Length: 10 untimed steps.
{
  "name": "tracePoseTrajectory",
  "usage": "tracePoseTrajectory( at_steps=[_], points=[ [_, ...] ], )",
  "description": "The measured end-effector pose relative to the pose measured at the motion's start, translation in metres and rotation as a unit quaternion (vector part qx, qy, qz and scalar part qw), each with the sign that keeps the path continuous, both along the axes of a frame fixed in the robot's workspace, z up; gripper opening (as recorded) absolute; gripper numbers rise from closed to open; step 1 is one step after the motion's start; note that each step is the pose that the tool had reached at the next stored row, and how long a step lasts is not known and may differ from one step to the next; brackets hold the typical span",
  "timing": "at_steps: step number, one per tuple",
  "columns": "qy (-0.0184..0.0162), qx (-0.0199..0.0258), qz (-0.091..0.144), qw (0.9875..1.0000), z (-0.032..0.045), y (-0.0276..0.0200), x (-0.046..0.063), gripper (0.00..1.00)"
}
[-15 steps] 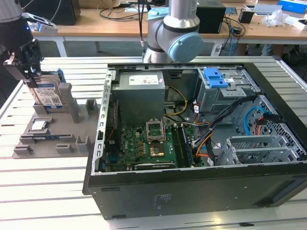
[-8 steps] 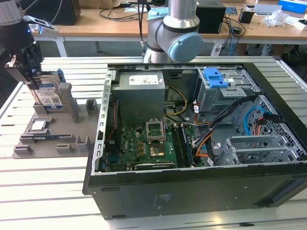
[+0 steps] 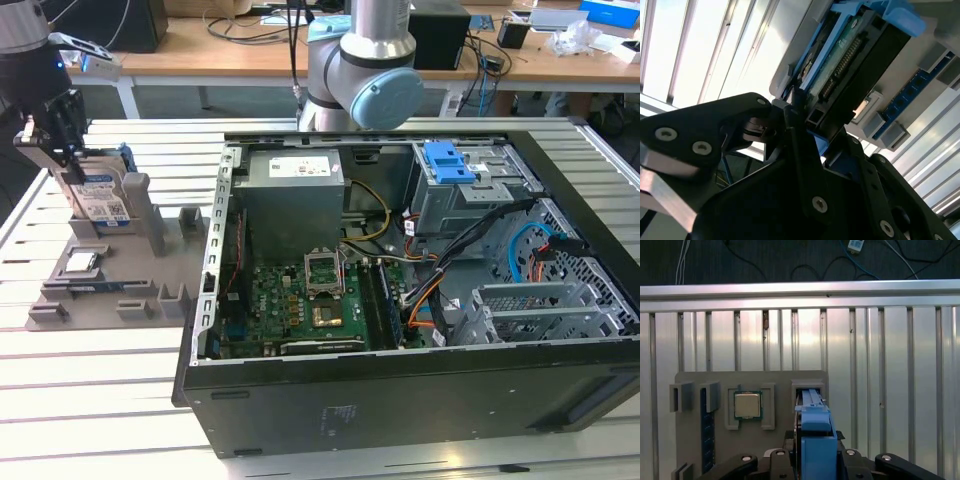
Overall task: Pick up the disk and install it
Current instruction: 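Pick up the disk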
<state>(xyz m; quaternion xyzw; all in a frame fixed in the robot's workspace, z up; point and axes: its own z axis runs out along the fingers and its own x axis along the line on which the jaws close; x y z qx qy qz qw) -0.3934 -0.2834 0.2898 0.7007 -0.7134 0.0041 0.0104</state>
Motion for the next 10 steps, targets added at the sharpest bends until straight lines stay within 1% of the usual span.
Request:
tracePoseTrajectory(
  at_steps=[10],
  points=[
    [0.0000,0.0000,0.000,1.0000,-0.0002,0.0000,0.0000,0.36]
  ],
)
